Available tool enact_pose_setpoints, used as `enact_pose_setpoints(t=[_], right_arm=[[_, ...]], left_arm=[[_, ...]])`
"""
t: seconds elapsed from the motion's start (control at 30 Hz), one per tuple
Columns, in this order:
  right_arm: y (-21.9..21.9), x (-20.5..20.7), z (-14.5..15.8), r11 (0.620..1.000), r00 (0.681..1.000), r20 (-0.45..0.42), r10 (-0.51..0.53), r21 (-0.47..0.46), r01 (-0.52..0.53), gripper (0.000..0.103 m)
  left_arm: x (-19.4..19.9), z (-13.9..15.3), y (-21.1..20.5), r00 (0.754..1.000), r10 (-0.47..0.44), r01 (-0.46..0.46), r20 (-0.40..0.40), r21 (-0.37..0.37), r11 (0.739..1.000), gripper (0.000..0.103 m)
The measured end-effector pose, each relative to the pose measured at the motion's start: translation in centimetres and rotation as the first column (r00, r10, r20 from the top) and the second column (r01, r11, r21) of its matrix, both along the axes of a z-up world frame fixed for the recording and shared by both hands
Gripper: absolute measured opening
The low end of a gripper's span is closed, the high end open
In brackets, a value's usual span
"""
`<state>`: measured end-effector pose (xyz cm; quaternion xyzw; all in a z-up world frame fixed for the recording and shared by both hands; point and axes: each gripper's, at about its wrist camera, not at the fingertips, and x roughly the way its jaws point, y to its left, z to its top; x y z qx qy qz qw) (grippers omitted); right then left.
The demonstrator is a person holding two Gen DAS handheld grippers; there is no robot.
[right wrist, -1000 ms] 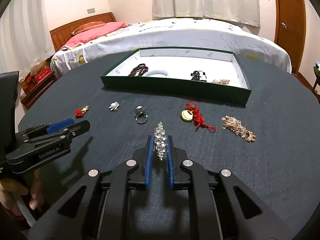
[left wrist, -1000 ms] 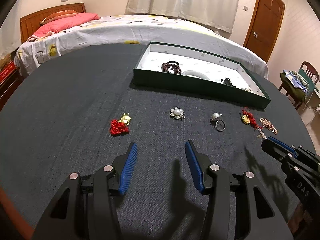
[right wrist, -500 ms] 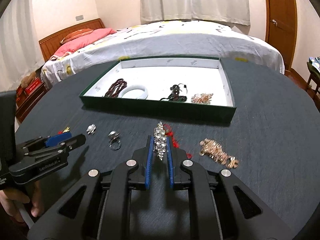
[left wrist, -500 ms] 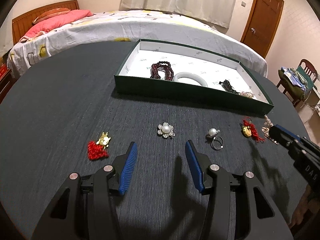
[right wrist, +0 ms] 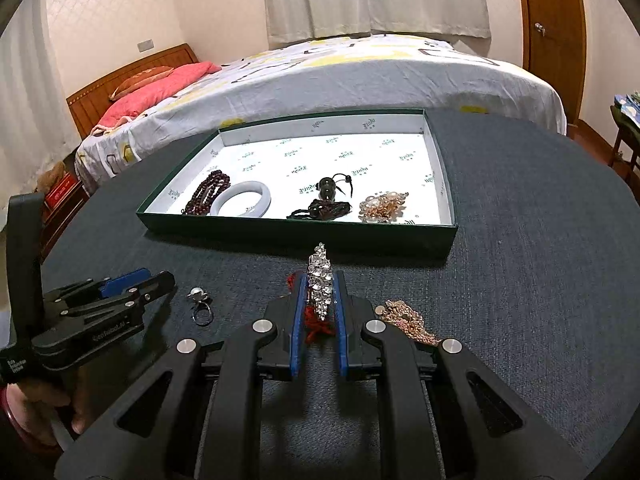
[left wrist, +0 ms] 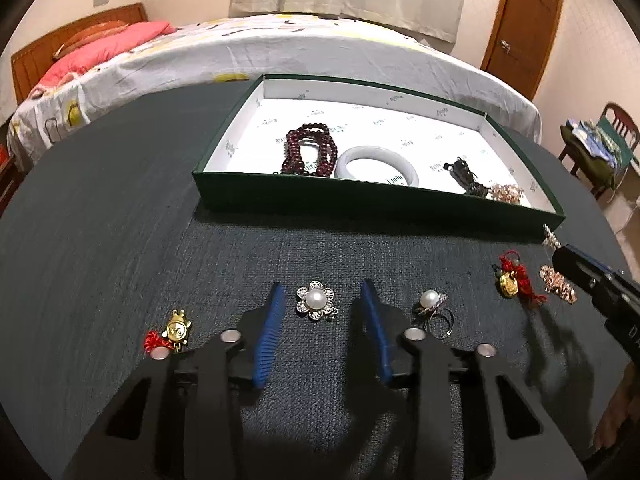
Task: Organize jewelry
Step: 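Grasp the pearl flower brooch with the left tool while the right tool holds the silver brooch, then lift and carry both held brooches with both tools over the white-lined box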
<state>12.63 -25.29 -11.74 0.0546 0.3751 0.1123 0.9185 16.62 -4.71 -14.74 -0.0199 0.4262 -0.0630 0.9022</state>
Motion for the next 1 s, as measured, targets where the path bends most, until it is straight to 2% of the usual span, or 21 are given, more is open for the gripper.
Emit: enact_pose_setpoints(t=[0.13, 0.17, 0.53, 0.77, 1.0], right_arm=[[-0.1, 0.0, -0.1, 1.0, 1.0, -0.002, -0.004, 0.006, 0.004, 0.013], [-0.1, 0.0, -0.1, 1.0, 1.0, -0.003, -0.004, 0.006, 0.004, 0.013], [-0.1, 0.0, -0.1, 1.0, 1.0, -0.001, -0.003, 0.005, 0.003, 0.013], [-0.2, 0.2, 0.5, 1.0, 1.0, 0.017, 0.0, 0.003, 0.0, 0.013], [0.0, 1.5, 2.1, 1.0, 0.999, 0.05, -0.005, 0.012, 0.005, 0.013]], left_arm=[[-0.1, -0.1, -0.6, 1.0, -0.023, 0.022, 0.012, 0.035, 0.999, 0.027], [-0.1, -0.1, -0.6, 1.0, -0.026, 0.025, 0.012, 0.034, 0.999, 0.021], [-0.1, 0.1, -0.5, 0.999, -0.035, 0.034, 0.027, 0.03, 0.999, 0.021], [-0.1, 1.7, -0.6, 0.997, -0.042, 0.041, 0.067, 0.009, 0.999, 0.021], [1.6, 3.5, -0.6, 0.993, -0.056, 0.059, 0.106, -0.027, 0.998, 0.021]])
